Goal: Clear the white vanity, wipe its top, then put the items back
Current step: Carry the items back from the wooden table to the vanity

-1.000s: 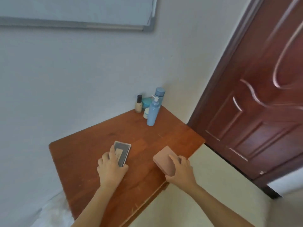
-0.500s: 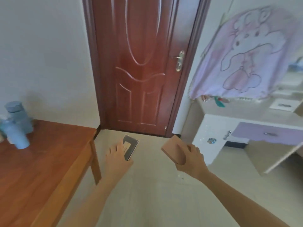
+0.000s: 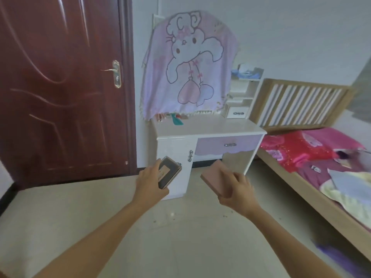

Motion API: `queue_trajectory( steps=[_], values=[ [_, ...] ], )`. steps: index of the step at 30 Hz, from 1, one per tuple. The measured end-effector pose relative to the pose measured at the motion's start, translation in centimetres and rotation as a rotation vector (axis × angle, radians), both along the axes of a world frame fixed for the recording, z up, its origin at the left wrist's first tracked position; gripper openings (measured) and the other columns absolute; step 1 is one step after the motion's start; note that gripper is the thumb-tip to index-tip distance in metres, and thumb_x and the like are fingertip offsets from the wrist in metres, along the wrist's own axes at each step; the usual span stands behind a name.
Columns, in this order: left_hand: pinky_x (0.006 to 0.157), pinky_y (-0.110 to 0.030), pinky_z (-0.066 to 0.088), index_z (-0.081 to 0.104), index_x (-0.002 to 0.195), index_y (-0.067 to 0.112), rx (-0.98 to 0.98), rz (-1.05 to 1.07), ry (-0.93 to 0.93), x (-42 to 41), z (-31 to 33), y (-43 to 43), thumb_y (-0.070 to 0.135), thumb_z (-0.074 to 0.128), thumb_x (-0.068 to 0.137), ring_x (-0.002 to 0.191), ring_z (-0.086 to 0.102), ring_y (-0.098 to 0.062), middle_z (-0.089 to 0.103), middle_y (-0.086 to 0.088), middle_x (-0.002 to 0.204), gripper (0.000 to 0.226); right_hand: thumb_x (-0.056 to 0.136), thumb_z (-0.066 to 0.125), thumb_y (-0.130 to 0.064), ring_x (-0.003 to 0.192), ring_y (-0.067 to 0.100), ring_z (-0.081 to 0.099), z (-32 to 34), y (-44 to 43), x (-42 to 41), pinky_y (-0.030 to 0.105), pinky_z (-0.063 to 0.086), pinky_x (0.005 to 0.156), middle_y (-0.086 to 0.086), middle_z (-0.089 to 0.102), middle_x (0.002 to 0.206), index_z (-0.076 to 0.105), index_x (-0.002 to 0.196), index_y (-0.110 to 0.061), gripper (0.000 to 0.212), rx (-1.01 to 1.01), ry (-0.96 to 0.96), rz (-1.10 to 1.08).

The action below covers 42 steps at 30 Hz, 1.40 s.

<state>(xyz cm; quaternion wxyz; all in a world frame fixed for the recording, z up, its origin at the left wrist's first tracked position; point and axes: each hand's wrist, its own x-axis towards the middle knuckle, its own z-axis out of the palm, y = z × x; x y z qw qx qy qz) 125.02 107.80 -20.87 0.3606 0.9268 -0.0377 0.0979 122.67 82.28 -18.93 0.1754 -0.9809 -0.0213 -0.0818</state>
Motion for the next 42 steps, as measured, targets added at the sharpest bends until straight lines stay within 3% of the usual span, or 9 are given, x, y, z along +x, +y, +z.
queue_trajectory(
  steps=[9, 14, 16, 19, 23, 31, 36, 42],
  values=[
    [0.095, -0.032, 0.033, 0.017, 0.144, 0.020, -0.210, -0.171, -0.040, 7.2, 3.2, -7.8, 0.010, 0.068, 0.073, 0.118, 0.032, -0.024, 0.039, -0.009, 0.126, 0.088, 0.071, 0.067, -0.036, 0.121, 0.023, 0.030, 1.1, -5.9, 3.4, 0.031, 0.028, 0.094, 0.002, 0.033, 0.133, 0.019, 0.141, -0.037, 0.084, -0.073, -0.030, -0.126],
    [0.091, -0.048, 0.045, 0.018, 0.143, 0.022, -0.266, -0.154, -0.015, 14.8, 3.6, -10.3, 0.010, 0.069, 0.071, 0.117, 0.029, -0.028, 0.038, -0.010, 0.128, 0.090, 0.072, 0.067, -0.037, 0.122, 0.025, 0.030, 3.3, -9.1, 9.4, 0.034, 0.031, 0.096, 0.006, 0.032, 0.133, 0.019, 0.143, -0.034, 0.086, -0.141, -0.061, -0.200],
    [0.089, -0.048, 0.046, 0.018, 0.143, 0.021, -0.284, -0.134, -0.014, 18.1, 3.7, -11.1, 0.011, 0.069, 0.071, 0.117, 0.029, -0.028, 0.039, -0.010, 0.128, 0.089, 0.072, 0.067, -0.037, 0.123, 0.026, 0.029, 3.9, -10.1, 12.8, 0.035, 0.031, 0.097, 0.006, 0.031, 0.134, 0.020, 0.143, -0.033, 0.085, -0.161, -0.048, -0.228],
    [0.091, -0.037, 0.037, 0.020, 0.143, 0.019, -0.256, -0.102, -0.032, 23.2, 3.8, -11.5, 0.011, 0.068, 0.071, 0.116, 0.032, -0.028, 0.042, -0.012, 0.125, 0.086, 0.071, 0.068, -0.036, 0.123, 0.024, 0.029, 4.5, -11.0, 18.1, 0.035, 0.029, 0.099, 0.004, 0.031, 0.134, 0.020, 0.142, -0.034, 0.086, -0.170, -0.048, -0.226],
    [0.093, -0.039, 0.036, 0.022, 0.142, 0.018, -0.224, -0.060, 0.022, 29.1, 1.9, -11.5, 0.009, 0.068, 0.072, 0.118, 0.032, -0.029, 0.042, -0.013, 0.127, 0.084, 0.072, 0.067, -0.035, 0.121, 0.025, 0.030, 2.8, -11.3, 24.1, 0.034, 0.030, 0.096, 0.004, 0.032, 0.131, 0.018, 0.142, -0.036, 0.086, -0.113, -0.029, -0.246],
    [0.090, -0.041, 0.037, 0.023, 0.141, 0.023, -0.089, -0.070, 0.228, 35.7, -4.0, -16.1, 0.013, 0.065, 0.072, 0.114, 0.035, -0.035, 0.043, -0.014, 0.123, 0.081, 0.073, 0.063, -0.040, 0.122, 0.022, 0.030, -4.7, -14.7, 29.0, 0.031, 0.029, 0.096, 0.002, 0.030, 0.133, 0.017, 0.142, -0.039, 0.082, -0.063, 0.186, -0.340],
    [0.093, -0.042, 0.041, 0.021, 0.142, 0.021, -0.092, -0.073, 0.170, 41.7, -3.6, -21.8, 0.015, 0.066, 0.073, 0.117, 0.033, -0.033, 0.040, -0.013, 0.127, 0.082, 0.072, 0.065, -0.039, 0.122, 0.023, 0.031, -4.4, -21.8, 35.2, 0.035, 0.029, 0.098, 0.003, 0.031, 0.133, 0.023, 0.140, -0.036, 0.080, -0.053, 0.115, -0.387],
    [0.091, -0.040, 0.038, 0.025, 0.141, 0.020, -0.061, 0.077, 0.137, 49.1, -3.4, -27.6, 0.018, 0.066, 0.073, 0.114, 0.037, -0.033, 0.041, -0.015, 0.125, 0.079, 0.073, 0.065, -0.039, 0.122, 0.024, 0.032, -3.5, -28.5, 45.0, 0.036, 0.031, 0.097, 0.005, 0.032, 0.134, 0.021, 0.142, -0.034, 0.082, -0.063, 0.063, -0.268]
  ],
)
